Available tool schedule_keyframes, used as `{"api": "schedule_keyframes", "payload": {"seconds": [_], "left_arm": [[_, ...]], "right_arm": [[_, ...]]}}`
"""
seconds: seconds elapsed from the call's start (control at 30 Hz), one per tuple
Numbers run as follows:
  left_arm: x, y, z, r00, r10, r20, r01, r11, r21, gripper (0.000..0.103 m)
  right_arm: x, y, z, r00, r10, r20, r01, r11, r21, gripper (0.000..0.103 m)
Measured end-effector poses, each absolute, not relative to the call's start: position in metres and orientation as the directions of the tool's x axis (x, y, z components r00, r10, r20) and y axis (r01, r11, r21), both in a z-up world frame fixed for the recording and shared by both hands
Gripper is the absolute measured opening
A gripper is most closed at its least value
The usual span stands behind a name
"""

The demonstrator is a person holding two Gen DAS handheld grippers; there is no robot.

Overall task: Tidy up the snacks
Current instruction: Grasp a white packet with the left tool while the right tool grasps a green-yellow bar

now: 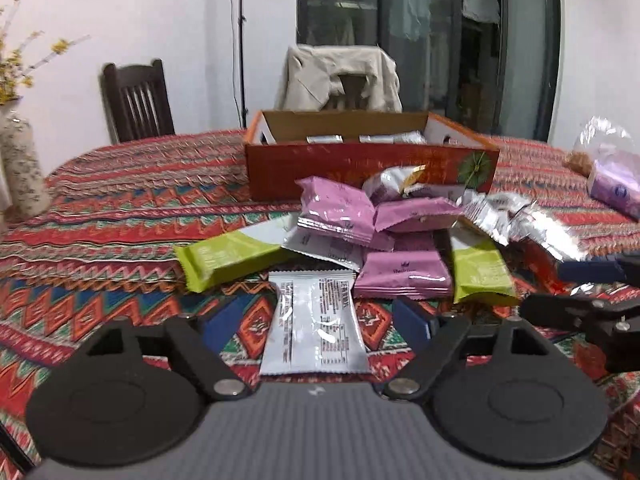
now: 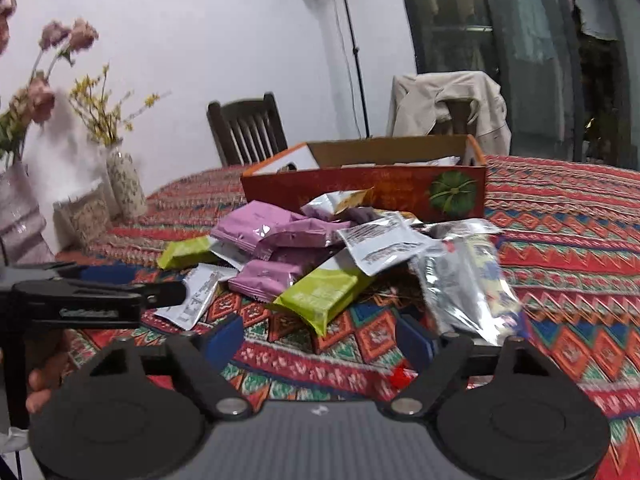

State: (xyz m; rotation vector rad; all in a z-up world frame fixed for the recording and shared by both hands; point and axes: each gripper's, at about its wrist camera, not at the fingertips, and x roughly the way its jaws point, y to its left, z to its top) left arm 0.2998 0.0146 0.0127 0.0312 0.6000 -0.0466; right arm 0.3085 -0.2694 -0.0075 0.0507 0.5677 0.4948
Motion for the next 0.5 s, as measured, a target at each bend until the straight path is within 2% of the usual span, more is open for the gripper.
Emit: {"api": "schedule_keyframes", "payload": {"seconds": [0.03,0.13,0.23,0.27,0.33,0.4,0.5], "left_arm": [[0.304,0.014,0.010,0.820,-0.031,-0.572,0.055,0.998,0.025,0.080],[0.316,0.017,0.000,0.807,-0.043,-0.589,0.075,0.997,0.031,0.078],[0.325,0.026,-0.006,0.788,-0.056,-0.614,0.060,0.998,-0.014,0.064],[0.325,0.029,-0.005,0.790,-0.066,-0.609,0.066,0.998,-0.023,0.053],[0.324,0.032,-0.005,0.792,-0.075,-0.606,0.076,0.997,-0.023,0.051],[0.319,0.035,-0.005,0.795,-0.083,-0.601,0.080,0.996,-0.033,0.047],[0.311,0.041,-0.004,0.799,-0.087,-0.595,0.076,0.996,-0.044,0.044]], "right_arm": [[0.314,-0.265,-0.008,0.727,0.469,-0.502,-0.444,0.878,0.178,0.082],[0.334,-0.249,-0.009,0.719,0.462,-0.519,-0.444,0.880,0.169,0.081],[0.356,-0.237,-0.011,0.712,0.446,-0.541,-0.419,0.889,0.181,0.081],[0.363,-0.234,-0.012,0.708,0.446,-0.547,-0.414,0.890,0.191,0.081],[0.375,-0.227,-0.014,0.713,0.423,-0.560,-0.394,0.901,0.179,0.080],[0.382,-0.219,-0.017,0.735,0.352,-0.579,-0.366,0.925,0.098,0.072],[0.388,-0.217,-0.021,0.737,0.333,-0.589,-0.356,0.931,0.080,0.069]]}}
